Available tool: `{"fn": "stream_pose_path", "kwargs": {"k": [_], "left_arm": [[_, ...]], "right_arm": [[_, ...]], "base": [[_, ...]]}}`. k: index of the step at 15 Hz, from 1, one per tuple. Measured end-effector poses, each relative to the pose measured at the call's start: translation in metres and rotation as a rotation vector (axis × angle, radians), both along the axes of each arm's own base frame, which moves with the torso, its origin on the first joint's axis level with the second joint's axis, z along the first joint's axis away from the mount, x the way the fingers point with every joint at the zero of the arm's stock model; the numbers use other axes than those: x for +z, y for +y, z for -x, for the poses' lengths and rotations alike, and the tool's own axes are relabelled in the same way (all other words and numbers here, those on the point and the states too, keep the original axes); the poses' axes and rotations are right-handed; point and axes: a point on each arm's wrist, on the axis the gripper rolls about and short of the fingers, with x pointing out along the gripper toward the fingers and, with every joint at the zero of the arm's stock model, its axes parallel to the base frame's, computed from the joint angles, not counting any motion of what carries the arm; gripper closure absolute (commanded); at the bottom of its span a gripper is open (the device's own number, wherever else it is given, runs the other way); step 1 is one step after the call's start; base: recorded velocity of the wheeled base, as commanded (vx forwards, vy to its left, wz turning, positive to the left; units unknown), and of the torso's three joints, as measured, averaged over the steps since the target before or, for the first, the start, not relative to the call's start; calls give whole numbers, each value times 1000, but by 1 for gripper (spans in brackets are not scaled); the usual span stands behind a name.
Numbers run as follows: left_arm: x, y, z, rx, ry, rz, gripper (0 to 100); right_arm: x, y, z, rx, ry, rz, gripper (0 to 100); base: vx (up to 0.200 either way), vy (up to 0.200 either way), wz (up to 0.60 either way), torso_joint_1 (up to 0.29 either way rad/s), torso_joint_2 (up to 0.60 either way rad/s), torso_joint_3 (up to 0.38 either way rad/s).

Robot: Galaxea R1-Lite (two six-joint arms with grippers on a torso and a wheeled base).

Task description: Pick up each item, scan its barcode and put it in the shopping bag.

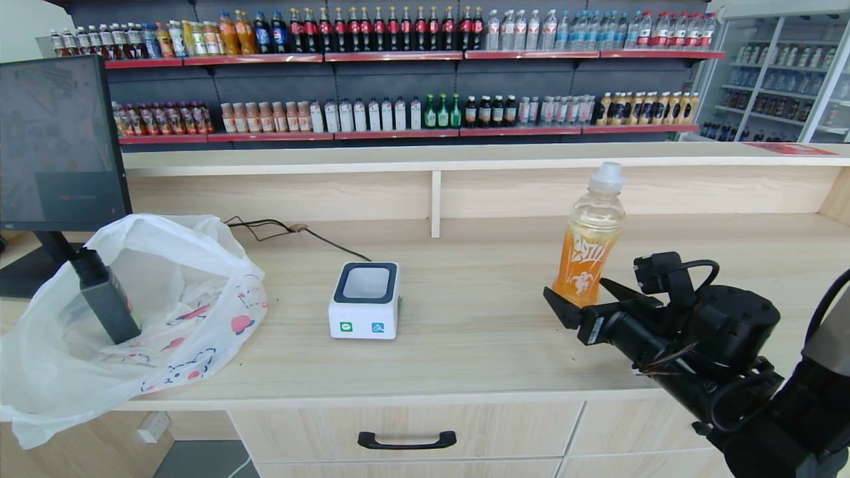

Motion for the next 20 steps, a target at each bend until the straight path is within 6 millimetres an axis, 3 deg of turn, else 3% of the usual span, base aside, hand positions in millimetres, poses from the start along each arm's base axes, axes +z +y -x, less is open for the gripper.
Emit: {"fn": "stream_pose_path", "kwargs": {"k": [5,10,13,20], "left_arm": [[0,0,0,0,2,-2,0],[0,0,0,-1,2,-1,0],[0,0,0,-1,-1,-4,0],[0,0,0,-2,-4,-6,0]], "right_arm": [[1,3,8,17,5,4,0],[8,40,19,148,-26,-12,0],[2,51,9,164,-28,-14,0],[-4,41,-12,103,-30,-14,0]], "base": [[0,0,0,0,0,0],[0,0,0,0,0,0],[0,0,0,0,0,0],[0,0,0,0,0,0]]}}
